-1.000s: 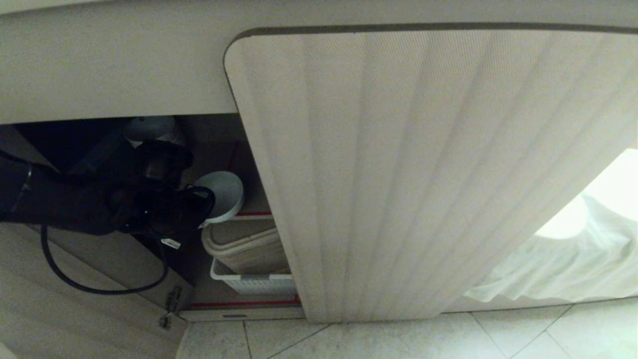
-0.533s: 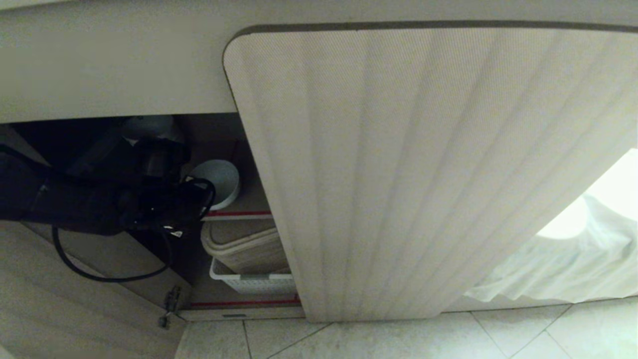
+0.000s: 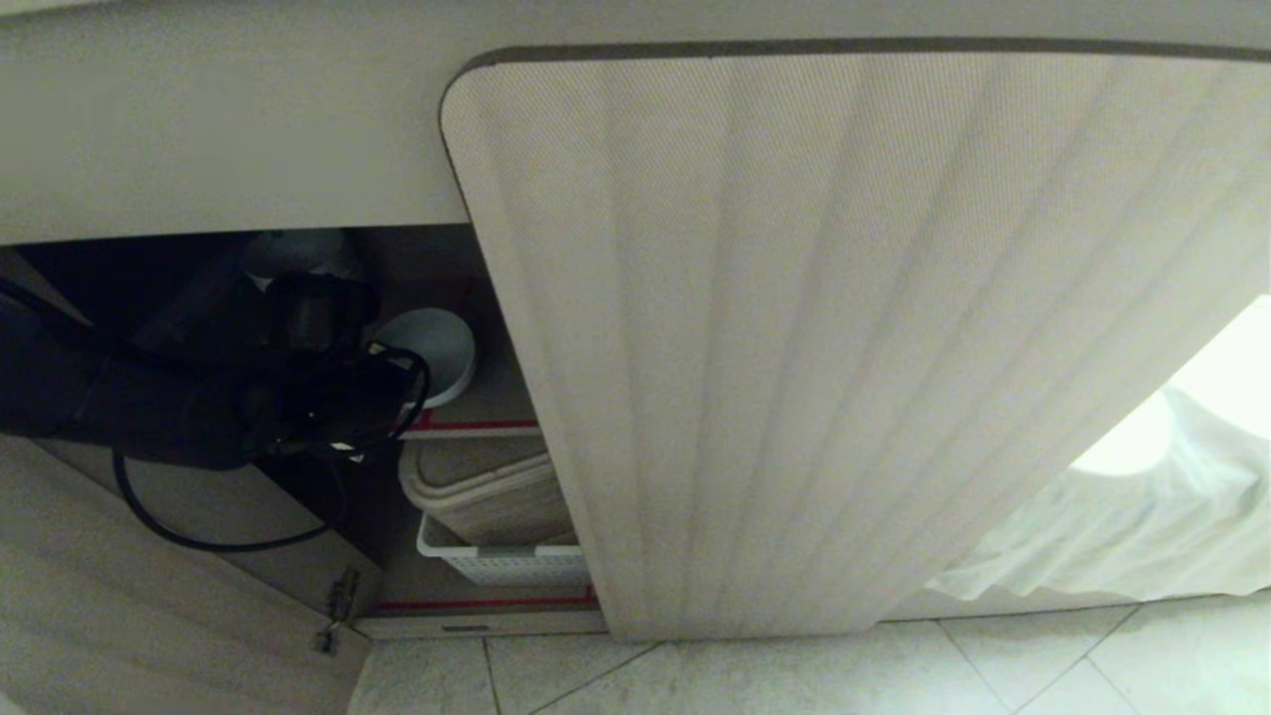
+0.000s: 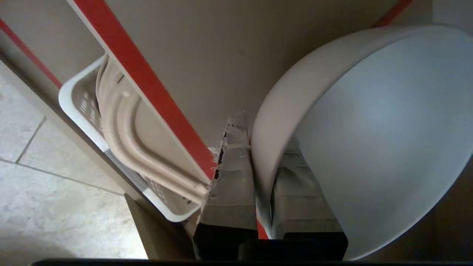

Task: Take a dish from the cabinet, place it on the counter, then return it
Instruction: Put it back into the cabinet

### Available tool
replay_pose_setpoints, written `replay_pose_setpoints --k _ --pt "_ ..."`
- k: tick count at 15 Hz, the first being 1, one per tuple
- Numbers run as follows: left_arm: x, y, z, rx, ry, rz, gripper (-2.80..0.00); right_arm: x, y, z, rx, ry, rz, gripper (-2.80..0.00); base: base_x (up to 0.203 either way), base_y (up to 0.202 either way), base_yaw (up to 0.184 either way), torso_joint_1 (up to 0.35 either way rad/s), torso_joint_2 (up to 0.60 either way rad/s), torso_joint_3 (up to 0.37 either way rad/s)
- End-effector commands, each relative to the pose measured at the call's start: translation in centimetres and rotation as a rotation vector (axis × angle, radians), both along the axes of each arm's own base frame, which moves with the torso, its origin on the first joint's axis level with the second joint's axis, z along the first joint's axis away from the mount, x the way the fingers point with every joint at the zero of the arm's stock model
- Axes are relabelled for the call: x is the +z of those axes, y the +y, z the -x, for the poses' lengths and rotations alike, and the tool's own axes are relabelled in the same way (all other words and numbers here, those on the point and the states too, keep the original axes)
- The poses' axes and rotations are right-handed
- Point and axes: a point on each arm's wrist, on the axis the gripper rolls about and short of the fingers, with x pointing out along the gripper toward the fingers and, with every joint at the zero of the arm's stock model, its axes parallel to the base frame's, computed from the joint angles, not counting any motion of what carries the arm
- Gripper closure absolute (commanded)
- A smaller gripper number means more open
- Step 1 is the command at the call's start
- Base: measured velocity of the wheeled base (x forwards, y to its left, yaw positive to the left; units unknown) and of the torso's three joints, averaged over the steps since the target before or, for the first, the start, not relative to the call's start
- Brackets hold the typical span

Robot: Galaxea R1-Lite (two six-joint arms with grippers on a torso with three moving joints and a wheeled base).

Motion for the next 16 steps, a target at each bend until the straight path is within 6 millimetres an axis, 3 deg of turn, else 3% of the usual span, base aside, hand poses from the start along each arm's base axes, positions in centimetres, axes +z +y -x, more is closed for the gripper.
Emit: replay_pose_setpoints --k 1,16 --pt "0.6 0.1 0.2 0.008 -0.022 0.008 0.0 0.0 0.0 0.0 0.002 0.0 0.001 0.0 0.0 0.0 0.0 0.0 0.0 0.0" --pt "1.1 0.1 -1.4 0.02 0.009 0.04 0.0 0.0 0.0 0.0 0.0 0.0 0.001 0.0 0.0 0.0 0.0 0.0 0.0 0.0"
